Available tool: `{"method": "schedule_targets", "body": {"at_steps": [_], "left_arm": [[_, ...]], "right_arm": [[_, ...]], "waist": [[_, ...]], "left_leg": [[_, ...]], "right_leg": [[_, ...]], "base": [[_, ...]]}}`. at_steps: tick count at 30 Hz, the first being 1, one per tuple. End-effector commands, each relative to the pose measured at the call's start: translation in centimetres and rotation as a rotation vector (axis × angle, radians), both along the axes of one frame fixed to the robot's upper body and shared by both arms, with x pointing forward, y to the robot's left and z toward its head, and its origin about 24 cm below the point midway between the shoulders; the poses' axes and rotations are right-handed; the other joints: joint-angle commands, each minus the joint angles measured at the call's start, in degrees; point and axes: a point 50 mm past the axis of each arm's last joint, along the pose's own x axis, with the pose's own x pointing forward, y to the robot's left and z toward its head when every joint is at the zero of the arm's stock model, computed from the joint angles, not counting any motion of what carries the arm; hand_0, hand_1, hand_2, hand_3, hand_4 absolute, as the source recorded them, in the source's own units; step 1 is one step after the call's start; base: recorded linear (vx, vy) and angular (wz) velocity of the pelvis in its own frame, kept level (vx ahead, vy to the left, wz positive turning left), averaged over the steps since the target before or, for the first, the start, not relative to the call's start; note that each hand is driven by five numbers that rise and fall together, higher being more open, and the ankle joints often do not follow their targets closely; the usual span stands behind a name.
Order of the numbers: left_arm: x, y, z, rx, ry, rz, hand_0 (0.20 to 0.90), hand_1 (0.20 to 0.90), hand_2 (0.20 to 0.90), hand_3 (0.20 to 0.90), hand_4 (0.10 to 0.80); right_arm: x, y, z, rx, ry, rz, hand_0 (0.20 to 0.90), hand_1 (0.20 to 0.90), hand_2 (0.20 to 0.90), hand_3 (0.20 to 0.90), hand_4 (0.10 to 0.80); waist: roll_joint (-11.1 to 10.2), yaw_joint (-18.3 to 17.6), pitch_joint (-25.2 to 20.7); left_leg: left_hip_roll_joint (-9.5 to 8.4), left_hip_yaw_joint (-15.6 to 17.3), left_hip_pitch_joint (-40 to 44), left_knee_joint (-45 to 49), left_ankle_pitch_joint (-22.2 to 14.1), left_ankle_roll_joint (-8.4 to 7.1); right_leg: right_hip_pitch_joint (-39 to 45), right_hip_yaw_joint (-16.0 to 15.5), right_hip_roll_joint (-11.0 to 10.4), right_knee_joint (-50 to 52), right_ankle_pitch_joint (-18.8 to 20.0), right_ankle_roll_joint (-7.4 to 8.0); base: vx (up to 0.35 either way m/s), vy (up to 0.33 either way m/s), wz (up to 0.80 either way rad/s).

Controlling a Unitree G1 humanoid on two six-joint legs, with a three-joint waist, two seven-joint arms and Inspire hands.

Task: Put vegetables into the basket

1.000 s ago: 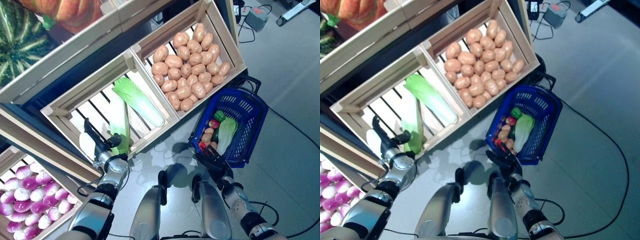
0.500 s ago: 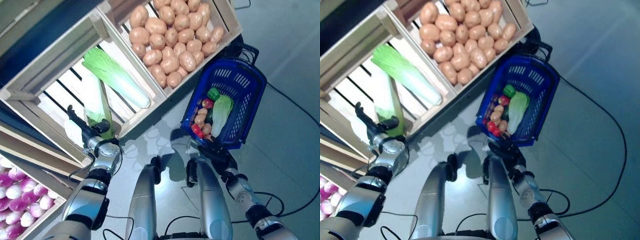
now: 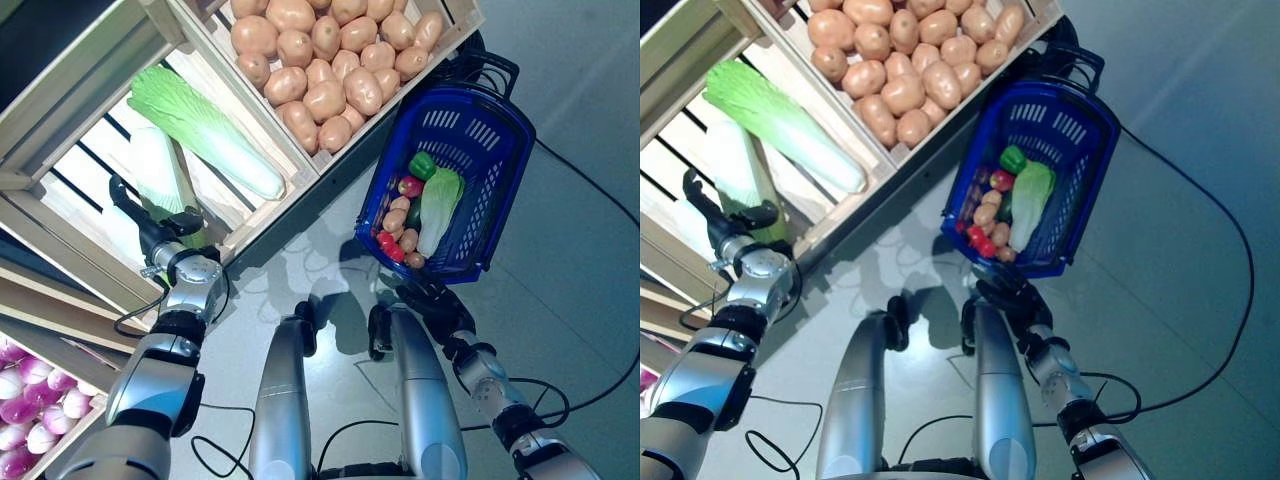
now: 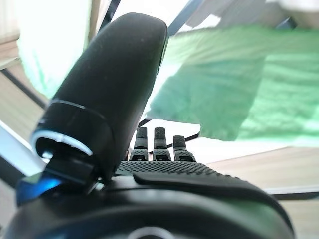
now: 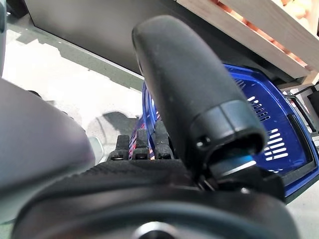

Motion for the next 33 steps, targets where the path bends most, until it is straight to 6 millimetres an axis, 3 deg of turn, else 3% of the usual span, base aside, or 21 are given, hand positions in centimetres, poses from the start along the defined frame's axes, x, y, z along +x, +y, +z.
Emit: {"method": "schedule_targets", "body": {"at_steps": [1,8,20,21,22,25,33], "left_arm": [[-0.5,3.4,2.3,0.032,-0.029,0.078,0.900,0.900,0.900,0.900,0.800],[-0.8,4.2,1.0,-0.094,0.026,0.043,0.900,0.900,0.900,0.900,0.800],[-0.4,4.3,2.2,-0.114,-0.005,0.077,0.900,0.900,0.900,0.900,0.800],[-0.3,4.3,2.5,-0.104,-0.022,0.070,0.538,0.538,0.538,0.538,0.558],[-0.1,4.3,3.0,-0.089,-0.053,0.055,0.300,0.300,0.300,0.300,0.400],[0.2,3.4,4.0,-0.065,-0.123,0.015,0.300,0.300,0.300,0.300,0.400],[0.0,4.1,4.7,-0.060,-0.153,0.023,0.300,0.300,0.300,0.300,0.400]], "right_arm": [[-0.2,0.1,0.8,0.053,-0.052,-0.030,0.900,0.900,0.900,0.900,0.800],[0.2,-0.3,1.9,0.067,-0.089,-0.050,0.900,0.900,0.900,0.900,0.800],[1.5,-0.3,3.8,0.100,-0.169,-0.078,0.900,0.900,0.900,0.900,0.800],[1.6,-0.3,3.9,0.100,-0.172,-0.081,0.900,0.900,0.900,0.900,0.800],[1.8,-0.1,4.0,0.099,-0.174,-0.085,0.900,0.900,0.900,0.900,0.800],[1.6,-0.4,4.2,0.106,-0.185,-0.103,0.900,0.900,0.900,0.900,0.800],[1.1,-1.6,3.5,0.161,-0.182,-0.162,0.900,0.900,0.900,0.900,0.800]], "waist": [[-0.1,-1.2,-2.6],[-0.6,-1.6,-1.6],[-1.4,-1.4,-0.2],[-1.6,-1.4,-0.2],[-1.6,-1.4,-0.1],[-1.7,-1.0,0.1],[-1.7,-1.0,0.0]], "left_leg": [[-2.95,5.7,2.9,0.8,-5.5,6.25],[-2.32,5.4,-1.1,4.0,-5.9,6.73],[-1.68,4.3,-8.2,8.4,-6.0,7.19],[-1.68,4.2,-8.5,8.4,-5.9,7.14],[-1.70,4.1,-8.6,8.5,-6.0,7.08],[-1.54,4.1,-8.8,8.7,-6.0,6.91],[-0.86,4.8,-6.6,7.6,-5.9,6.82]], "right_leg": [[1.4,2.6,1.9,-3.2,3.5,-1.55],[-2.4,2.2,2.0,-0.6,3.5,-1.63],[-8.7,1.6,2.5,3.0,3.5,-2.16],[-9.0,1.6,2.5,3.1,3.5,-2.21],[-9.1,1.6,2.6,3.3,3.5,-2.13],[-9.1,1.4,2.9,3.2,3.8,-2.15],[-7.1,1.1,3.0,1.7,4.2,-2.00]], "base": [[-0.004,0.034,-0.04],[-0.010,0.020,-0.01],[-0.050,0.005,-0.04],[-0.053,-0.023,0.00],[-0.053,-0.025,0.02],[-0.060,-0.032,0.01],[-0.040,-0.029,0.00]]}}
